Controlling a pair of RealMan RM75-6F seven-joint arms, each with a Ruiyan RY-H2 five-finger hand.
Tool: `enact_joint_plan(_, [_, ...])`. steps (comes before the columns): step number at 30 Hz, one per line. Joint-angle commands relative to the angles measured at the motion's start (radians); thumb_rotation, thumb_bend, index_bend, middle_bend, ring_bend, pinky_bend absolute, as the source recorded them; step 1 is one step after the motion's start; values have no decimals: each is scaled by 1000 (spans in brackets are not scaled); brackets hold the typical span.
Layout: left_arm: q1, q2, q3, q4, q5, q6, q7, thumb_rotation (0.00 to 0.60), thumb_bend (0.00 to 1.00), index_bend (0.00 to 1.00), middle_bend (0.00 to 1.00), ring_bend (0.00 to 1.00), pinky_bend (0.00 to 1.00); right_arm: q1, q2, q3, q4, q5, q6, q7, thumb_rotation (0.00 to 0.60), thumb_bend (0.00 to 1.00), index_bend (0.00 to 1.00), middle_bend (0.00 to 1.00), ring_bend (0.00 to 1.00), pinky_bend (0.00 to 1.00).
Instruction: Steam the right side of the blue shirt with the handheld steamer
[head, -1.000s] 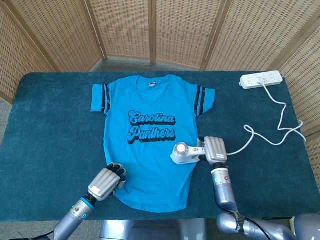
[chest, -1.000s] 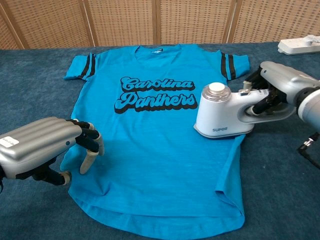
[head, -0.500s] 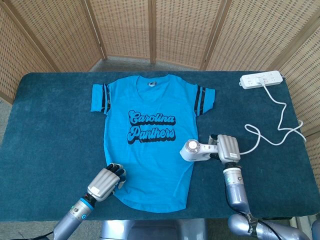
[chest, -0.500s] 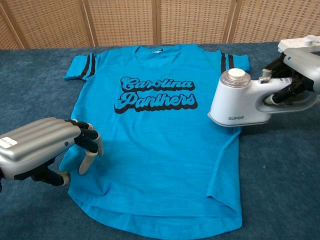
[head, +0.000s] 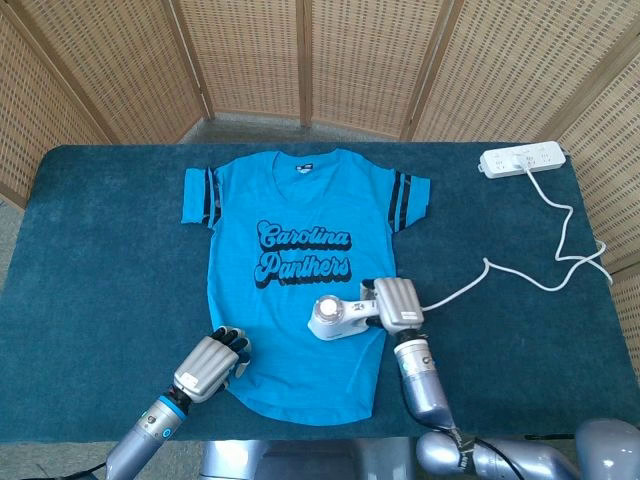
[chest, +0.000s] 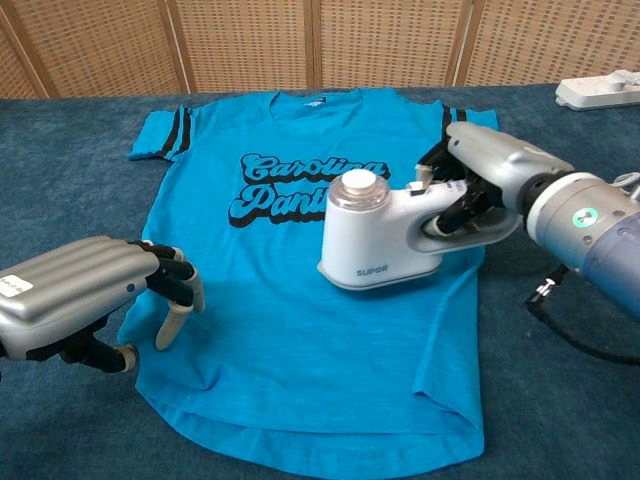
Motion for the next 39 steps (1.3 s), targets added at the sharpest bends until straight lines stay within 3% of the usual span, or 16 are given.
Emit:
enact_joint_plan(1, [1, 2, -1, -1, 0, 2, -1, 600, 424, 646, 367, 232, 222, 6, -14, -17, 5, -2, -6, -12, 600, 382, 665, 682, 695, 602])
enact_joint_plan(12, [-1, 1, -3, 3, 3, 2, -6, 600, 423, 645, 367, 232, 222, -59, 67, -76, -51, -25, 23, 8, 600, 382, 663, 681, 695, 602])
enact_joint_plan(24, [-1, 2, 0, 3, 7, 2, -4, 600, 424, 645, 367, 232, 222, -123, 141, -98, -36, -33, 28, 86, 600, 382, 663, 681, 695, 603])
enact_joint_plan(32, [0, 3, -2, -1, 9, 6, -3, 600, 423, 645, 367, 232, 222, -132, 186, -68, -52, -46, 37, 108, 600, 381, 663, 681, 695, 601])
enact_joint_plan(39, [4, 5, 2, -8, 14, 14, 4, 600, 424, 646, 367, 232, 222, -64, 168, 3, -103, -20, 14, 48, 600, 381, 662, 681, 695, 600])
